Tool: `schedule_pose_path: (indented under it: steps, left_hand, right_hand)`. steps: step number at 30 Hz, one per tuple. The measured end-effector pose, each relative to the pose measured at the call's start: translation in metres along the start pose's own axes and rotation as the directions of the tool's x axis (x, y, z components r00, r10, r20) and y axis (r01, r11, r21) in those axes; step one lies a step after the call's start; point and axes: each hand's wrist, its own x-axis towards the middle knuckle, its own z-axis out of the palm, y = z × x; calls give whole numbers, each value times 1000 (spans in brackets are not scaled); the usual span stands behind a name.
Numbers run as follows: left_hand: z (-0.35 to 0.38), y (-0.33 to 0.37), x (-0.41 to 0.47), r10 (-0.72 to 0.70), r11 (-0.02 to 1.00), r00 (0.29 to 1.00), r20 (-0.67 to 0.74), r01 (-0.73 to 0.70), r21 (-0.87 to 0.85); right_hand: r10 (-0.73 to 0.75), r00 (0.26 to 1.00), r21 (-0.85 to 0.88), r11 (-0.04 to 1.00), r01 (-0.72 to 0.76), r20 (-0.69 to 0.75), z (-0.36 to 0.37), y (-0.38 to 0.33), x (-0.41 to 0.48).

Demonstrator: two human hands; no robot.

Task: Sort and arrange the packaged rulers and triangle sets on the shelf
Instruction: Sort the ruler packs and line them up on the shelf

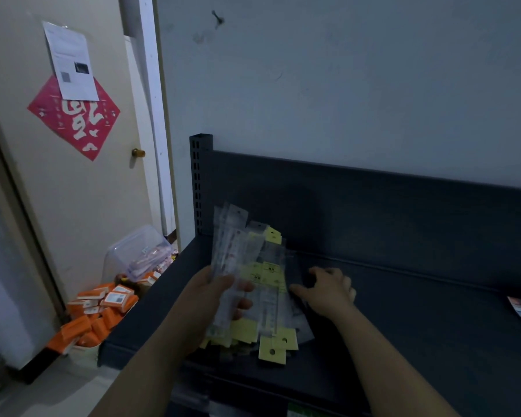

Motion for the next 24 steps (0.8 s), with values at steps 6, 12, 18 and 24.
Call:
schedule_pose_path:
  steps: [6, 12, 18, 24]
  left_hand:
    - [4, -3, 4, 16, 1000, 1000, -15, -16, 22]
    - [12, -4, 11, -15, 1000, 1000, -1, 15, -23]
    - [21, -2, 8, -29, 998, 1000, 9, 29, -58]
    - [26, -7, 10, -48, 997, 999, 6, 48, -60]
  right_hand:
    - [71, 994, -58, 996, -66, 80, -18, 28, 11]
    - [56, 998, -20, 998, -56, 3, -29, 31, 5]
    - [183, 979, 117, 974, -192, 90, -41, 44, 14]
    - [149, 984, 225, 960, -167, 92, -59, 54, 0]
